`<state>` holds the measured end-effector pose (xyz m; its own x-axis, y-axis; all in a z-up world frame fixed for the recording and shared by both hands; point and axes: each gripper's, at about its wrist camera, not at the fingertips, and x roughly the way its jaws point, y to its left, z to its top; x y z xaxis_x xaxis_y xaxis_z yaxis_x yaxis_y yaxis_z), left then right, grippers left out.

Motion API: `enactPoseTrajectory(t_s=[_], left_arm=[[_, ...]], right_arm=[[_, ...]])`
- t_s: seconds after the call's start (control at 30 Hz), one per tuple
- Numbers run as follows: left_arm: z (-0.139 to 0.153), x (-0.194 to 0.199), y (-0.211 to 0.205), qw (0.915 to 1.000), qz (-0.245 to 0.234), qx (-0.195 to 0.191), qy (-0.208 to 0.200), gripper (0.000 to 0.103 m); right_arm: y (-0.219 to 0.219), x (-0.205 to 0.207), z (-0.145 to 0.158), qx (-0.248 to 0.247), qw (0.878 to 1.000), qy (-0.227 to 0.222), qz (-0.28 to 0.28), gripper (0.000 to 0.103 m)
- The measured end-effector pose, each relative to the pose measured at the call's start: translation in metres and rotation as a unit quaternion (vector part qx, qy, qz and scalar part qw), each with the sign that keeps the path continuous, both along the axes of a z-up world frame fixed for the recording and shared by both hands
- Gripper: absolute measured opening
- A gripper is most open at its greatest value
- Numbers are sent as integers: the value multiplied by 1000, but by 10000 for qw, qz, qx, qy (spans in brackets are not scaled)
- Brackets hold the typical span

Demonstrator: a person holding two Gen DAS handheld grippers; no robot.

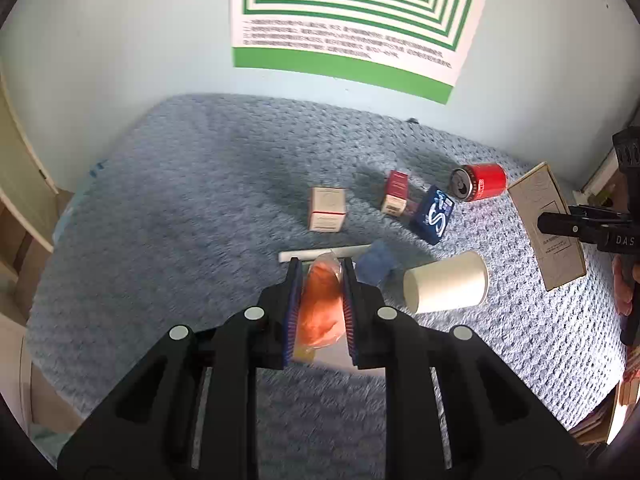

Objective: Collect trash
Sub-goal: 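Carry the orange bag and rose-printed box over to the teal trash bin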

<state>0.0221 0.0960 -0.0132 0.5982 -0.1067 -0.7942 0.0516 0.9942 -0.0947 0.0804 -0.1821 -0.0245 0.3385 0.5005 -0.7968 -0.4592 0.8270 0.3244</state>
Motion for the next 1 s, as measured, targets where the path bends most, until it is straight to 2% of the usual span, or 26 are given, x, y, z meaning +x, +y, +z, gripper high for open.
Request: enactPoseTrajectory(t_s=[0.23, 0.4, 0.5, 0.6, 0.73, 0.8, 0.9, 1.0], left_arm=[[8, -55, 44, 9976, 683, 130, -15, 18], [7, -106, 90, 9896, 1418, 214, 68, 18], [5, -140, 118, 9813, 1906, 231, 134, 18], [2, -179, 143, 9697, 2421, 269, 193, 18], [-4, -235, 166, 9472, 3177, 310, 294, 18], [-7, -264, 173, 9343, 3536, 293, 338, 18], [-16, -314, 179, 9093, 4121, 314, 489, 18], [-27, -346, 186, 8917, 4475, 265, 624, 18]], right_arm=[[74, -20, 5, 175, 9953, -2, 951, 51], [140, -37, 3, 313, 9845, 106, 1721, 51], [181, -56, 4, 371, 9736, 165, 2245, 51], [225, -75, 0, 394, 9590, 220, 2797, 51], [277, -107, -4, 412, 9342, 331, 3529, 51], [303, -126, -9, 387, 9164, 396, 3963, 51], [339, -160, -20, 332, 8874, 551, 4565, 51], [370, -196, -31, 218, 8617, 644, 5028, 51]])
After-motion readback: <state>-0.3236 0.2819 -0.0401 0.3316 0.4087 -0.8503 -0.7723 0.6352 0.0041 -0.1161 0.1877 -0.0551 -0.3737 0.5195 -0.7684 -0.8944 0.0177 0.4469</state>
